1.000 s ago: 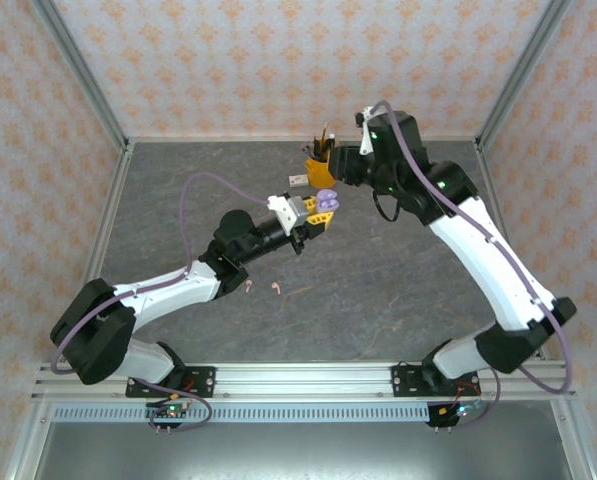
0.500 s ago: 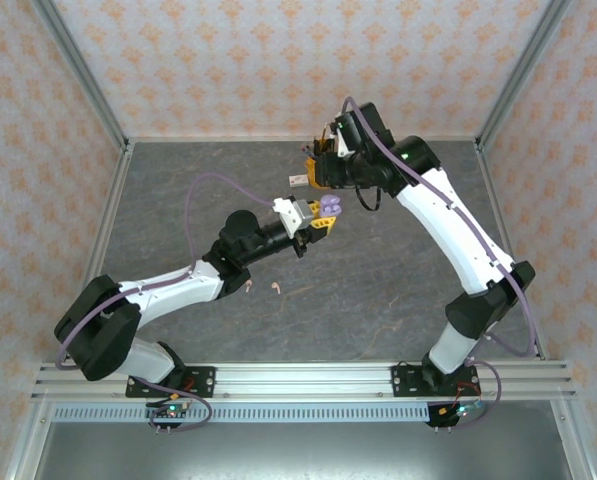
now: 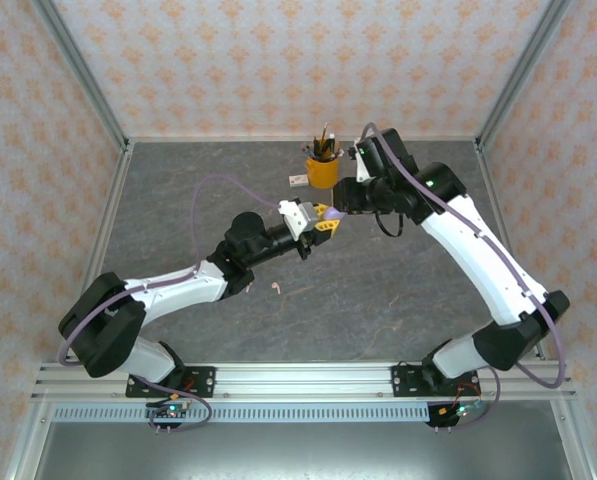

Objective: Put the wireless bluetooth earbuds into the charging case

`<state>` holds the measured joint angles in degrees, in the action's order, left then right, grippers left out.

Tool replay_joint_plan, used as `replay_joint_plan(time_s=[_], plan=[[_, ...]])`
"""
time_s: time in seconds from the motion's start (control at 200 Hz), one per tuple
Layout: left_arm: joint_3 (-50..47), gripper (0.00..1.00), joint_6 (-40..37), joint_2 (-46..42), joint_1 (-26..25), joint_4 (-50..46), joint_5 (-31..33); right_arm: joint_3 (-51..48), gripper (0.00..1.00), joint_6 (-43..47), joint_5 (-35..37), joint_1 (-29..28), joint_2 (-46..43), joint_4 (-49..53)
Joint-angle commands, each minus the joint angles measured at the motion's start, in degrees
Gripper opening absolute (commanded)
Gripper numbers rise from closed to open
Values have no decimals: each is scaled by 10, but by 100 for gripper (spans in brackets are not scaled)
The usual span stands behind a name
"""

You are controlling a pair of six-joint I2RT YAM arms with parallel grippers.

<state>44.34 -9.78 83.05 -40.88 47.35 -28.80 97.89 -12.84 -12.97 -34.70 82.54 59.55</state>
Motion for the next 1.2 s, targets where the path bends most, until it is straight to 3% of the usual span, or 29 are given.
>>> replay_joint_plan(time_s=[0.0, 0.21, 0.535, 0.761, 0.966, 1.191], plan=[[28, 0, 1, 9, 7, 38, 26, -17, 34, -18, 39, -2, -33, 4], [47, 0, 59, 31, 7, 2, 44, -71, 38, -66, 193, 12, -91, -30], [135, 0, 262, 148, 7, -136, 89, -260, 38, -134, 196, 36, -180, -125], [295, 0, 373, 285, 8, -334, 119, -335, 38, -156, 190, 36, -216, -159], [427, 0, 436, 386, 9, -450, 105, -371, 37, -162, 186, 36, -234, -172], [527, 0, 444, 454, 10, -548, 96, -396, 37, -164, 184, 36, -250, -181]])
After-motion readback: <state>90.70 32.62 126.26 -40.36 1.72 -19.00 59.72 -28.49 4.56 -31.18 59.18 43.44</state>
